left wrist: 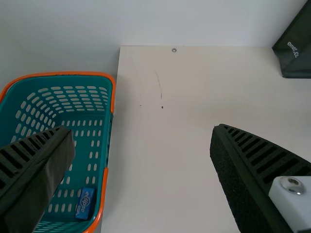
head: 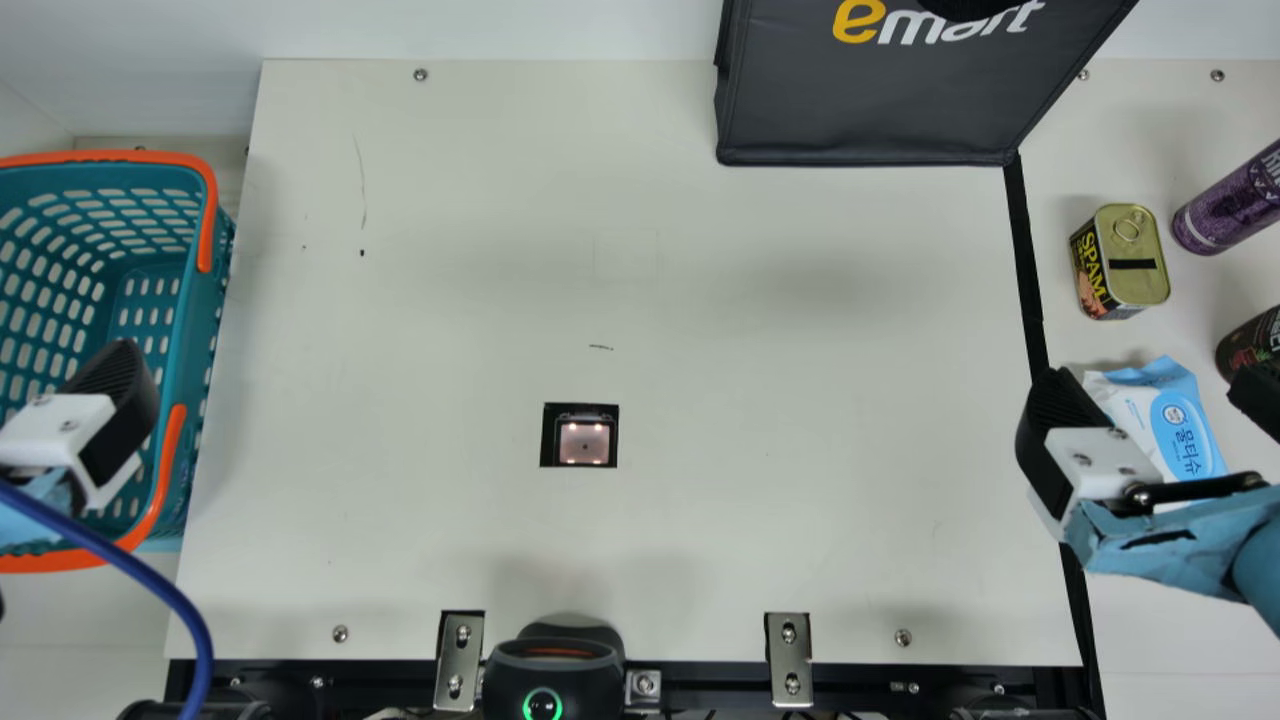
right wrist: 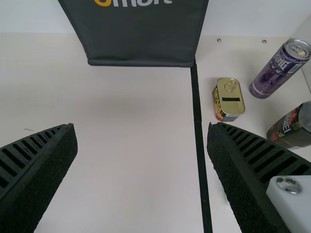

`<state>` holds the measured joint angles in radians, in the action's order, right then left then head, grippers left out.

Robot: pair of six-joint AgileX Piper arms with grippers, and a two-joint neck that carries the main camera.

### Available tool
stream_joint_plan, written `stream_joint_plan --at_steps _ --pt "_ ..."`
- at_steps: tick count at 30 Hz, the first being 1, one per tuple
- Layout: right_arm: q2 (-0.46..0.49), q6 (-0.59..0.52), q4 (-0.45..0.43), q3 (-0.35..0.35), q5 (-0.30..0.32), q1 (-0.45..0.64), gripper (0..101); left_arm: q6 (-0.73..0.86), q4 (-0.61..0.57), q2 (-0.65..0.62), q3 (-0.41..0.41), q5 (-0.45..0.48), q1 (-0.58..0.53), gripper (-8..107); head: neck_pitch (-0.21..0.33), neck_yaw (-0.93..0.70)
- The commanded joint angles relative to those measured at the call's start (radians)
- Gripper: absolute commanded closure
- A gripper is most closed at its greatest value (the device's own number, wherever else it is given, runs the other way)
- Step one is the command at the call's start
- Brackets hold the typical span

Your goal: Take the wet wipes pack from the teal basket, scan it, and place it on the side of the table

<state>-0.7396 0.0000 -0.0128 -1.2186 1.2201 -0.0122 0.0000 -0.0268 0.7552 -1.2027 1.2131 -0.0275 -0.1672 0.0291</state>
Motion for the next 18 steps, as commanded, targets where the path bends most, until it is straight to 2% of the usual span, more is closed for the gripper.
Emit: stream_joint_plan --at_steps 1,18 --pt "0.000 0.000 0.000 0.000 0.000 0.000 6 0.000 0.000 0.000 0.000 0.000 0.000 9 0.029 -0.002" --pt "0.000 0.000 0.000 0.000 -0.001 0.000 6 0.000 0.000 0.000 0.000 0.000 0.000 9 0.029 -0.002"
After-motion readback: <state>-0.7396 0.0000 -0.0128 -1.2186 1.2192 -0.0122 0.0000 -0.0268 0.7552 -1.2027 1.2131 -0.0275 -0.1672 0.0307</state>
